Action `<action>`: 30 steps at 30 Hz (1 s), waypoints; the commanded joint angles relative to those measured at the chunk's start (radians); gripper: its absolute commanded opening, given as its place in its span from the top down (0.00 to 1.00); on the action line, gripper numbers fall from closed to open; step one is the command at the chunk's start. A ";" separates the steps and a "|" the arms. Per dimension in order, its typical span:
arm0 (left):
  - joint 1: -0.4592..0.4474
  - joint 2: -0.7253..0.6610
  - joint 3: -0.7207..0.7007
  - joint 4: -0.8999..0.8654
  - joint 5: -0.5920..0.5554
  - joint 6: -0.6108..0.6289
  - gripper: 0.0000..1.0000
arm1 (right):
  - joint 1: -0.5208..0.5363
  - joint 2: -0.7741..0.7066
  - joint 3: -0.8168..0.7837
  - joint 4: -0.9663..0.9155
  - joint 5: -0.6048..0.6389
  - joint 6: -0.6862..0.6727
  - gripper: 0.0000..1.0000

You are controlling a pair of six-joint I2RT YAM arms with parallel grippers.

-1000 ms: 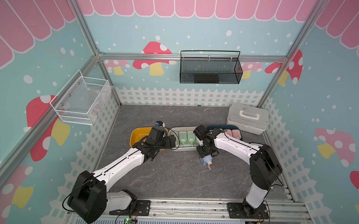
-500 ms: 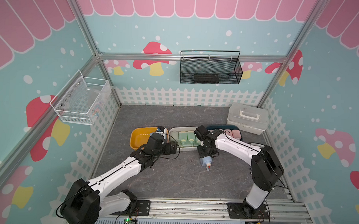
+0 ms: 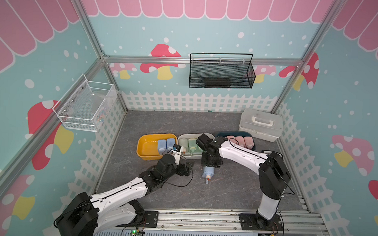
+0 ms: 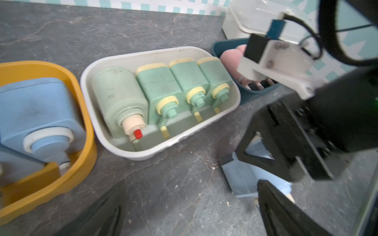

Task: Place the pencil sharpeners by color into the storage box
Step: Pick up the pencil sharpener from the center of the board.

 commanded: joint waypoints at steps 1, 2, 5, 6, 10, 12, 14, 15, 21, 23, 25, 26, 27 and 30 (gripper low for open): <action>-0.064 -0.047 -0.033 0.072 -0.073 0.096 0.02 | 0.009 -0.023 0.036 -0.022 -0.011 0.119 1.00; -0.087 -0.060 -0.051 0.094 -0.103 0.109 0.02 | 0.009 -0.029 0.044 -0.026 -0.010 0.138 1.00; -0.157 -0.099 -0.120 0.202 -0.201 0.136 0.03 | 0.007 -0.034 0.055 -0.030 -0.022 0.215 1.00; -0.176 -0.106 -0.146 0.240 -0.222 0.144 0.03 | 0.007 -0.034 0.057 -0.030 -0.032 0.234 1.00; -0.241 -0.107 -0.198 0.317 -0.283 0.181 0.04 | 0.006 -0.042 0.064 -0.026 -0.049 0.284 1.00; -0.279 -0.092 -0.205 0.330 -0.300 0.208 0.05 | 0.006 -0.048 0.063 -0.022 -0.073 0.312 1.00; -0.318 -0.071 -0.221 0.378 -0.318 0.245 0.05 | 0.006 -0.050 0.061 -0.008 -0.110 0.331 1.00; -0.334 -0.058 -0.225 0.399 -0.325 0.265 0.05 | 0.006 -0.052 0.062 -0.002 -0.121 0.340 1.00; -0.402 0.056 -0.188 0.457 -0.418 0.360 0.06 | 0.006 -0.073 0.044 0.036 -0.165 0.358 1.00; -0.402 0.099 -0.183 0.504 -0.420 0.369 0.06 | 0.006 -0.082 0.036 0.048 -0.169 0.358 1.00; -0.402 0.163 -0.152 0.506 -0.435 0.382 0.06 | 0.006 -0.091 0.025 0.056 -0.170 0.359 1.00; -0.405 0.191 -0.136 0.505 -0.450 0.385 0.06 | 0.004 -0.094 0.022 0.060 -0.170 0.359 1.00; -0.408 0.221 -0.119 0.508 -0.467 0.389 0.06 | 0.004 -0.096 0.017 0.063 -0.170 0.359 1.00; -0.414 0.292 -0.094 0.556 -0.501 0.401 0.07 | 0.000 -0.105 0.007 0.067 -0.169 0.353 1.00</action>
